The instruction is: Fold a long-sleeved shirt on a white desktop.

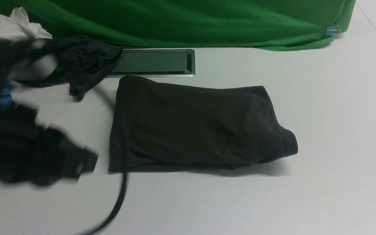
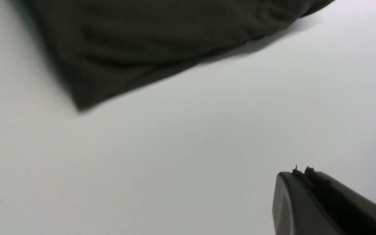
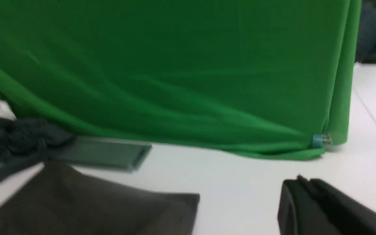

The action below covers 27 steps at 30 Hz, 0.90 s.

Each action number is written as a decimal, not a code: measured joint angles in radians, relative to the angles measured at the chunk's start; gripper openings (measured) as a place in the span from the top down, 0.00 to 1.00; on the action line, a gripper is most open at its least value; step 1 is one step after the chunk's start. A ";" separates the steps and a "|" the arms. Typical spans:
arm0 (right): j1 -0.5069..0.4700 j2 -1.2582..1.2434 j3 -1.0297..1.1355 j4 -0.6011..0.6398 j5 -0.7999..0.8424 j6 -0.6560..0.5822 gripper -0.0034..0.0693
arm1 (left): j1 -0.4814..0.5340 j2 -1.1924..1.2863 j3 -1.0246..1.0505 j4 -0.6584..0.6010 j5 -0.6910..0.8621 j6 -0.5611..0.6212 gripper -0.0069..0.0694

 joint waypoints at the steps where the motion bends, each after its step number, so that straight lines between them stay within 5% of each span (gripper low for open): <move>1: 0.004 -0.048 0.035 0.000 -0.017 0.020 0.92 | 0.000 -0.072 0.049 -0.009 -0.005 -0.016 0.89; 12: 0.009 -0.184 0.089 0.000 -0.026 0.071 0.82 | 0.000 -0.677 0.204 -0.033 0.001 -0.024 0.89; 27: 0.009 -0.184 0.089 0.000 -0.026 0.071 0.79 | 0.000 -0.860 0.224 0.018 -0.066 0.025 0.89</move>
